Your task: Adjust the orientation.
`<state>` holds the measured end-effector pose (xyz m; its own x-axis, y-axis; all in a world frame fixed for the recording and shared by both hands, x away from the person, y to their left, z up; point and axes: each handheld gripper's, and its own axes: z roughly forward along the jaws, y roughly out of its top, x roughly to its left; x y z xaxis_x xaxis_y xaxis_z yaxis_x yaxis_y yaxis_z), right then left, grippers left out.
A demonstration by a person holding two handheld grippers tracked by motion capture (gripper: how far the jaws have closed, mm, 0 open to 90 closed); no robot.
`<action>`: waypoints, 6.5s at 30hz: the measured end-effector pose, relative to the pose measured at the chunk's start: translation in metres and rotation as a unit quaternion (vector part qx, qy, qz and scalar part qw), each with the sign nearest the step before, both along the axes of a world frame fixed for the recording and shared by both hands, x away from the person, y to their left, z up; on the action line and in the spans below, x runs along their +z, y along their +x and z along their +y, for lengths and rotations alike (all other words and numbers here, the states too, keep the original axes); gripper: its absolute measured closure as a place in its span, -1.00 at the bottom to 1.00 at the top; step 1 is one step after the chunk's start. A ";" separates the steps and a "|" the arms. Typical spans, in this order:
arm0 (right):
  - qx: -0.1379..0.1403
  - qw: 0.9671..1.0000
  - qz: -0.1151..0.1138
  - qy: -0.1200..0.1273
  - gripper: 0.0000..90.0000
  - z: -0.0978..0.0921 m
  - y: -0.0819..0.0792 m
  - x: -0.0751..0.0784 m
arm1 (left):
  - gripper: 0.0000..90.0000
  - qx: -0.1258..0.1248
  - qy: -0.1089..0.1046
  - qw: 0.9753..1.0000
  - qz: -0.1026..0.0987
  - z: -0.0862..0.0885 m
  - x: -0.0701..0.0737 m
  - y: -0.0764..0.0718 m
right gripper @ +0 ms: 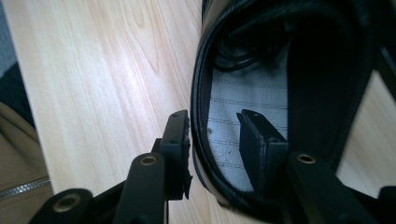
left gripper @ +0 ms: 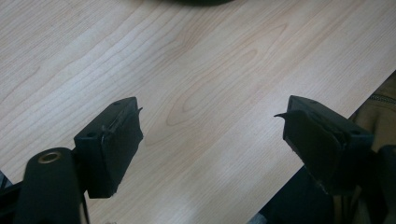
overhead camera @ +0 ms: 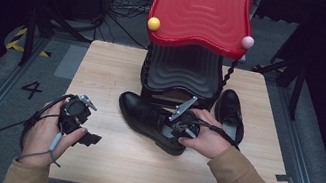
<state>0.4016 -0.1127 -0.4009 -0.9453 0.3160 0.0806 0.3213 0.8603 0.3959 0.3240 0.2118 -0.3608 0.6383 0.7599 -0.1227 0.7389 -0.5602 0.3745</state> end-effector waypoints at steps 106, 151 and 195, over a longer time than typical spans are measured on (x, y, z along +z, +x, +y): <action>-0.302 0.943 -0.057 0.126 0.27 -0.146 -0.044 0.040 | -0.57 -0.022 -0.001 1.000 -0.003 -0.012 -0.001 0.017; -0.269 0.959 -0.020 0.087 0.71 -0.160 -0.002 -0.012 | -0.57 -0.016 -0.007 1.000 -0.006 -0.005 -0.004 0.012; -0.004 0.998 -0.028 0.062 0.66 -0.125 -0.082 0.034 | -0.58 -0.055 -0.004 0.998 -0.005 -0.033 -0.002 0.040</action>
